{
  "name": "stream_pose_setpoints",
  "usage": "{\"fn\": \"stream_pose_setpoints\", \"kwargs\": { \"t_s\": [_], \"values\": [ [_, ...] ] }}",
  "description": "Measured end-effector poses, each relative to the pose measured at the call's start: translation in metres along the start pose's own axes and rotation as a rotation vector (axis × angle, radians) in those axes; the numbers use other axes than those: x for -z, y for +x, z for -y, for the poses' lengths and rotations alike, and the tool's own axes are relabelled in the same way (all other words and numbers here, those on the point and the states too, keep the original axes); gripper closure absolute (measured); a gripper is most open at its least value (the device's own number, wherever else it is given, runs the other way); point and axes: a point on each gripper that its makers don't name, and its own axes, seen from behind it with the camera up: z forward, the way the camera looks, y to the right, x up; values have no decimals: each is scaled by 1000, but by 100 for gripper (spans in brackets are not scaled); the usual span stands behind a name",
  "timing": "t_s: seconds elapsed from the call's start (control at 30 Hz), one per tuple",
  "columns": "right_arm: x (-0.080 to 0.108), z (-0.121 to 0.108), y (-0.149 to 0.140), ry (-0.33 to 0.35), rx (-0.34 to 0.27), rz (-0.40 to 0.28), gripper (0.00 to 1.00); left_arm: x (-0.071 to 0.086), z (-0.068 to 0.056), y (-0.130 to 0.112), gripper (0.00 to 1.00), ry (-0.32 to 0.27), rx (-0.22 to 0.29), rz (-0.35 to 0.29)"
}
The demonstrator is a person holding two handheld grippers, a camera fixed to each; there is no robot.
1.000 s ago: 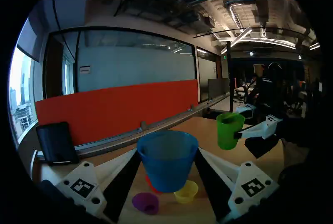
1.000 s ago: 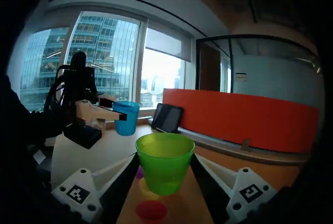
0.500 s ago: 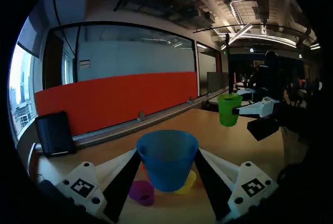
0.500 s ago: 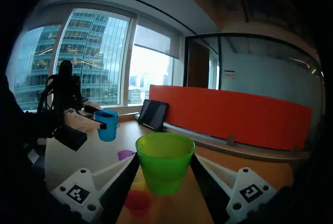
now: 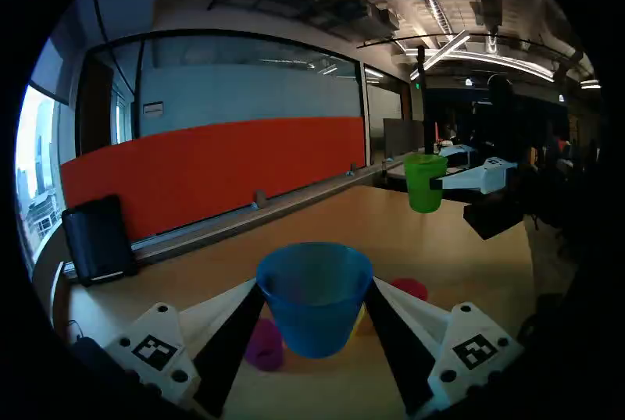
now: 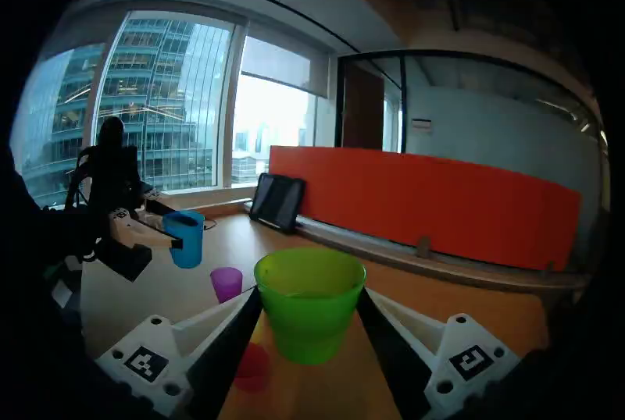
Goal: Pour water
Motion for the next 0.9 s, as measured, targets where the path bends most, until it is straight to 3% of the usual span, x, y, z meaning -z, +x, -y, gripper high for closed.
{"fn": "stream_pose_setpoints", "kwargs": {
  "t_s": [0.9],
  "values": [
    [-11, -5, -70, 27, -15, 210, 12, -12, -23, -89, 13, -78, -38, 221]
  ]
}}
